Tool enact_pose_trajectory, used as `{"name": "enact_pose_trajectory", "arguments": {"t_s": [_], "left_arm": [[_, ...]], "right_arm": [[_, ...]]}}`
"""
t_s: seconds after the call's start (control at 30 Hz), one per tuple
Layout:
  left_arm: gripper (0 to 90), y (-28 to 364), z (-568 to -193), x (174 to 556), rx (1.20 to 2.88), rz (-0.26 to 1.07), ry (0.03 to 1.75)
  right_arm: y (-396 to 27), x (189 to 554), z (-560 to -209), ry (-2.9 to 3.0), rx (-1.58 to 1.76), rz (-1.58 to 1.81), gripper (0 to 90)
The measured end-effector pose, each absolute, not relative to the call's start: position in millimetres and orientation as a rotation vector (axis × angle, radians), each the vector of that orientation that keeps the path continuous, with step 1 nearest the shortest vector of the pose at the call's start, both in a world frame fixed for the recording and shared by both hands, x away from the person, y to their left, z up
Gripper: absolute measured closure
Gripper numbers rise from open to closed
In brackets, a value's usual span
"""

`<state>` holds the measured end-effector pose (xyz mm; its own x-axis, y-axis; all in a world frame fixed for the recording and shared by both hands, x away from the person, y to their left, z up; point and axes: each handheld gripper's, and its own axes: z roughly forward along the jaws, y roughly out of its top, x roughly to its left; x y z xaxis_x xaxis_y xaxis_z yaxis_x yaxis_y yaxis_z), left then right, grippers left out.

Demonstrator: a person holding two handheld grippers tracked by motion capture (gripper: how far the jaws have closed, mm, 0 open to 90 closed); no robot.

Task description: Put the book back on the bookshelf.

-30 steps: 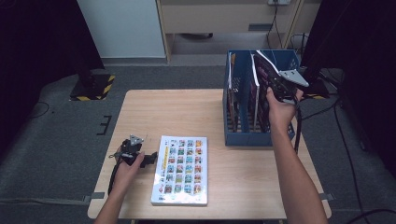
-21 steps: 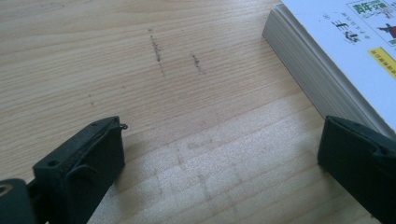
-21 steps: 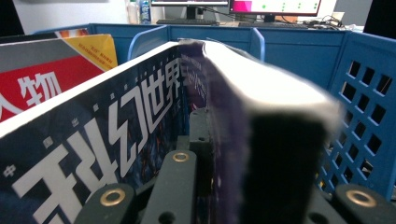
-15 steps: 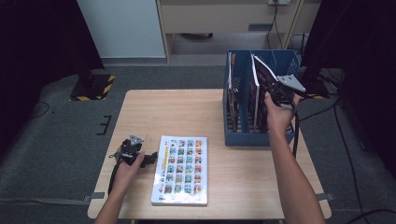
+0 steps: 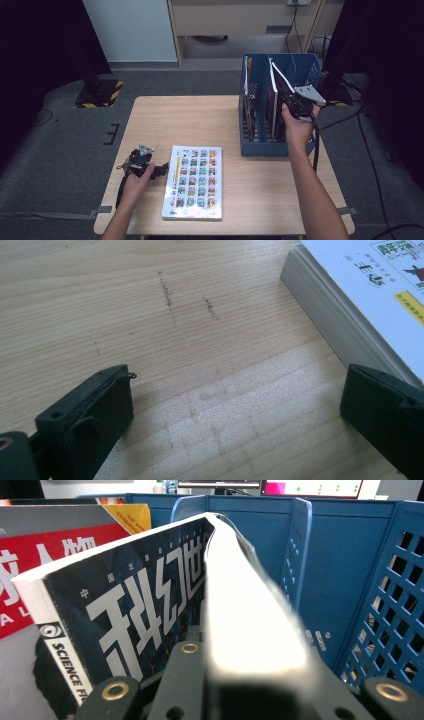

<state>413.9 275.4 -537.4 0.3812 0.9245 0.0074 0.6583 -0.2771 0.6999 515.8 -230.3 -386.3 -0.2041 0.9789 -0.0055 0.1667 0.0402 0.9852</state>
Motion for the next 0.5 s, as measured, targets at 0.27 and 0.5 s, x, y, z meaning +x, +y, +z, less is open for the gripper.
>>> {"name": "enact_pose_trajectory", "arguments": {"t_s": [0.27, 0.5], "left_arm": [[0.0, 275.3, -537.4, 413.9, 2.032, 0.562, 1.355], [0.0, 275.3, -537.4, 413.9, 2.032, 0.562, 1.355]], "right_arm": [[-229.4, 513.5, -383.9, 1.504, 1.196, 1.273, 77.8], [-228.5, 514.1, -381.9, 1.512, 1.171, 1.235, 83.2]]}}
